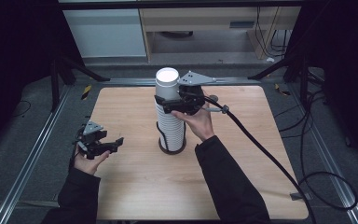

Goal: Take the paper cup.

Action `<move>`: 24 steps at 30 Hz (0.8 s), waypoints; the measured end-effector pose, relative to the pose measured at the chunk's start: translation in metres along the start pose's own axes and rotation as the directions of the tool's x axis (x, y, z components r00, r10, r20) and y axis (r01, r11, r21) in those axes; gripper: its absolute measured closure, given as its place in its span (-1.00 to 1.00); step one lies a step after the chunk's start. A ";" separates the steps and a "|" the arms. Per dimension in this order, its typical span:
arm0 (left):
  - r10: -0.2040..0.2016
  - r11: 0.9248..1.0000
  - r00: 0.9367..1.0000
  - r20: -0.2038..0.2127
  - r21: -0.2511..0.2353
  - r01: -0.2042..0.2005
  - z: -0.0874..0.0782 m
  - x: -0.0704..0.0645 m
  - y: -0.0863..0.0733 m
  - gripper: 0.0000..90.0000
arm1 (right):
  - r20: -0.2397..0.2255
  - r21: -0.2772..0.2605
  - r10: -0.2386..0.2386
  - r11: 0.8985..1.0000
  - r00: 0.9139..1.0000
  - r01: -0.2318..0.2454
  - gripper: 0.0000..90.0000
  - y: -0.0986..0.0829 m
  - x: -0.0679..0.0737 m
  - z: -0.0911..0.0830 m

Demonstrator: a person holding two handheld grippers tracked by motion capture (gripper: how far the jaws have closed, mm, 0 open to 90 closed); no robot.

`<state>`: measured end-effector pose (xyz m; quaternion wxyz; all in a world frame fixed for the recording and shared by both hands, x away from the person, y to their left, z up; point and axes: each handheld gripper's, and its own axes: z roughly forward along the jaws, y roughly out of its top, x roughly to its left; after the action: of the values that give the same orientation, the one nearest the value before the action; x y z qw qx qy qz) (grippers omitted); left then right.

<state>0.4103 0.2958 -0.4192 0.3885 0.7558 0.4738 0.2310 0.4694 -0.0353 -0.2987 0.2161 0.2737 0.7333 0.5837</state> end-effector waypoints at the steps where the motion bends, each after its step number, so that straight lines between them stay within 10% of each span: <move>1: 0.000 1.000 1.000 0.000 0.000 0.000 0.000 0.000 0.000 -0.50 | 0.000 0.000 0.000 1.000 1.000 0.000 -0.67 0.000 0.000 0.000; 24: 0.005 1.000 1.000 0.003 0.004 -0.005 0.000 -0.001 0.000 -0.51 | -0.012 -0.055 -0.017 0.998 1.000 0.016 -0.64 0.027 0.001 -0.013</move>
<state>0.4099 0.2950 -0.4189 0.3874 0.7580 0.4717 0.2299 0.4641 -0.0392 -0.2694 0.2237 0.2578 0.7207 0.6034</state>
